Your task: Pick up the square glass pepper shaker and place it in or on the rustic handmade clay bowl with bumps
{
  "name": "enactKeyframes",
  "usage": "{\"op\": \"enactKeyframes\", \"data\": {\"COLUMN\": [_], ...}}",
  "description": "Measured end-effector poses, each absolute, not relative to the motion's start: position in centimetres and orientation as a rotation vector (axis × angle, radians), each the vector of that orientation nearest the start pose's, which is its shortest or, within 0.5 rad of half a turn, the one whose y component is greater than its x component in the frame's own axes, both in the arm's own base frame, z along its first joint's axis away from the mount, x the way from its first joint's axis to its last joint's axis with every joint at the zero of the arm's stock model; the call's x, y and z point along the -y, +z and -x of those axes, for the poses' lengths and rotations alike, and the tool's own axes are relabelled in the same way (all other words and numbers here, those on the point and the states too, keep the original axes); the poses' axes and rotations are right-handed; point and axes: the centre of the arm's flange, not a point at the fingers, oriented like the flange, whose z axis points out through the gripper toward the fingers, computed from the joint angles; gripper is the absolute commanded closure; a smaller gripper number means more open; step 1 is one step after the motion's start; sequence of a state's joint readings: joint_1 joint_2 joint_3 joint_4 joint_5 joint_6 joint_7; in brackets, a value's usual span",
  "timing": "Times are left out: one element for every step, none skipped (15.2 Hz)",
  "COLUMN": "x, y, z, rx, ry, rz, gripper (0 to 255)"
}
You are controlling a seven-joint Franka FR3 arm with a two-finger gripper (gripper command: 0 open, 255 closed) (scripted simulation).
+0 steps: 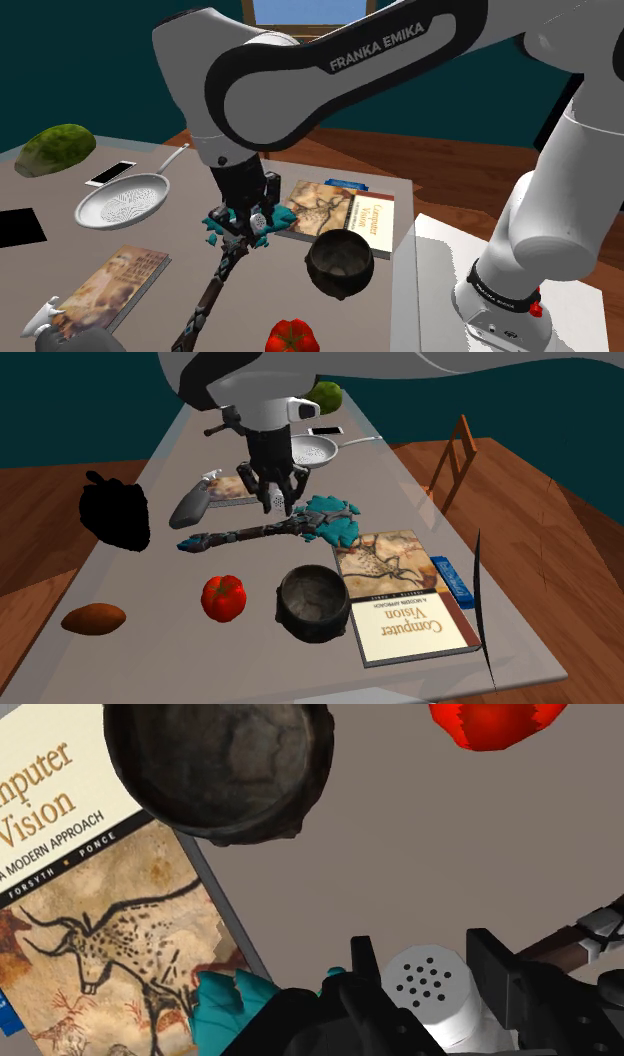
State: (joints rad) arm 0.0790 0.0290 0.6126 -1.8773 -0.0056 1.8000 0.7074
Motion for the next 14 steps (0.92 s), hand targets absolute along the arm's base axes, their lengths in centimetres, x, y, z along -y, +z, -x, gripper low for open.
{"op": "enactKeyframes", "data": {"x": [-35.2,-34.8,-34.3,-33.5,-32.5,-31.9,-31.2,-30.4,-29.6,-28.5,-27.7,-27.1,-26.3,-25.5], "y": [48.9,49.3,49.4,49.4,49.3,49.3,49.4,49.5,49.3,49.2,49.2,49.3,49.5,49.6], "z": [-43.0,-42.5,-41.8,-41.0,-39.8,-38.7,-37.7,-36.8,-35.8,-35.0,-33.8,-32.8,-31.8,-30.9], "rx": [-0.022,-0.022,-0.021,-0.021,-0.022,-0.022,-0.021,-0.021,-0.021,-0.022,-0.022,-0.021,-0.022,-0.022], "ry": [0.135,0.136,0.136,0.135,0.136,0.135,0.136,0.136,0.136,0.137,0.136,0.136,0.135,0.135], "rz": [3.195,3.196,3.196,3.196,3.196,3.196,3.197,3.197,3.197,3.197,3.197,3.197,3.197,3.197], "gripper": [255,255,255,255,255,255,255,255,255,255,255,255,255,255]}}
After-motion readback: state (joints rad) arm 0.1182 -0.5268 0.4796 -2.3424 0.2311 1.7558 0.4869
